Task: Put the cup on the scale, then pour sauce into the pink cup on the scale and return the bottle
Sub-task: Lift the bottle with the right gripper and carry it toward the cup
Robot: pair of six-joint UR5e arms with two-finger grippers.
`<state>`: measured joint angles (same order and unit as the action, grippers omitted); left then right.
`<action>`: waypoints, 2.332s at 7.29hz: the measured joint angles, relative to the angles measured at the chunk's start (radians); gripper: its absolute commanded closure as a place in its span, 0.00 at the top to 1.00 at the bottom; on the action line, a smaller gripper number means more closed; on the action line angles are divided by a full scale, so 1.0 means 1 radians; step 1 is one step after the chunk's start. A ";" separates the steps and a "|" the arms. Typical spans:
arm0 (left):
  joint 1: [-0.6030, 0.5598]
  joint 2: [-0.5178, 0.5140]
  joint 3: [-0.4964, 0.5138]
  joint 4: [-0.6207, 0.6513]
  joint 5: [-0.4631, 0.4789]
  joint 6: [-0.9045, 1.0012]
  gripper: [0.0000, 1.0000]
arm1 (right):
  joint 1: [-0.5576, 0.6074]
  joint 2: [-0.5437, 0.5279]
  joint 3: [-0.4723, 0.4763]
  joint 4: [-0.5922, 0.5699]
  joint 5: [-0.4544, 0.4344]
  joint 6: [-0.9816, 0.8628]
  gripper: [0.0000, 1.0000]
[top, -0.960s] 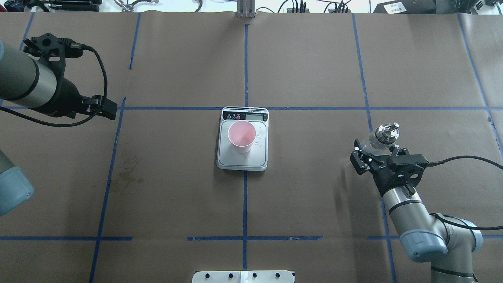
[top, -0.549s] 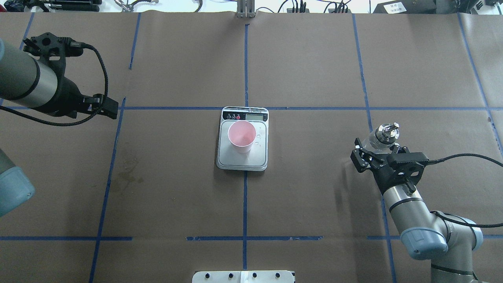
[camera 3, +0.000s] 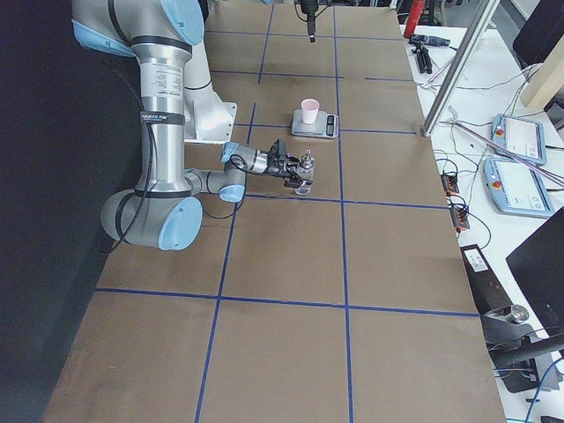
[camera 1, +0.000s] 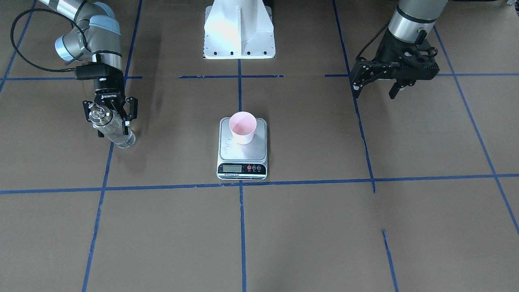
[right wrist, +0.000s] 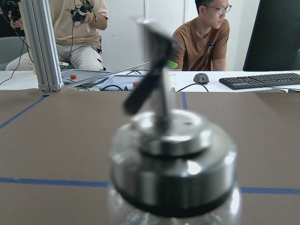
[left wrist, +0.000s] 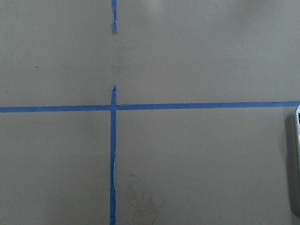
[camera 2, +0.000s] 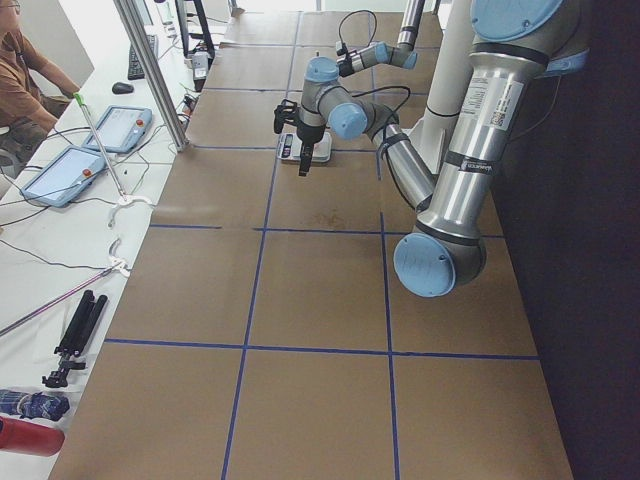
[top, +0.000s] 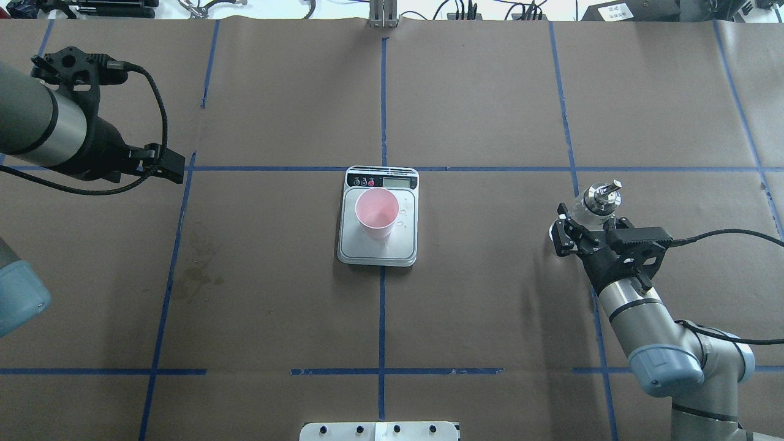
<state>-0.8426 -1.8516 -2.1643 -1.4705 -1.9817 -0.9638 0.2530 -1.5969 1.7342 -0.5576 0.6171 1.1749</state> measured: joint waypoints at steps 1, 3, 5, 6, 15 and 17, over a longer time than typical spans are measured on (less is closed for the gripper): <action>-0.004 0.000 -0.002 0.000 0.000 0.001 1.00 | 0.020 -0.004 0.037 -0.002 0.022 -0.044 0.00; -0.011 0.002 -0.004 0.000 -0.001 0.004 1.00 | 0.046 -0.009 0.097 -0.025 0.053 -0.092 0.00; -0.020 0.015 -0.006 0.000 -0.002 0.021 1.00 | 0.079 -0.009 0.158 -0.118 0.074 -0.136 0.00; -0.031 0.029 -0.009 0.000 -0.002 0.043 1.00 | 0.091 -0.004 0.173 -0.162 0.077 -0.171 0.00; -0.346 0.190 0.093 -0.015 -0.008 0.825 1.00 | 0.104 0.127 0.146 -0.253 -0.047 -0.775 0.00; -0.457 0.205 0.222 -0.075 -0.016 1.097 1.00 | 0.103 0.179 0.145 -0.326 -0.048 -0.800 0.00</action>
<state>-1.3000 -1.6464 -1.9422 -1.5459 -1.9975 0.1331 0.3557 -1.4182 1.8795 -0.8839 0.5692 0.3745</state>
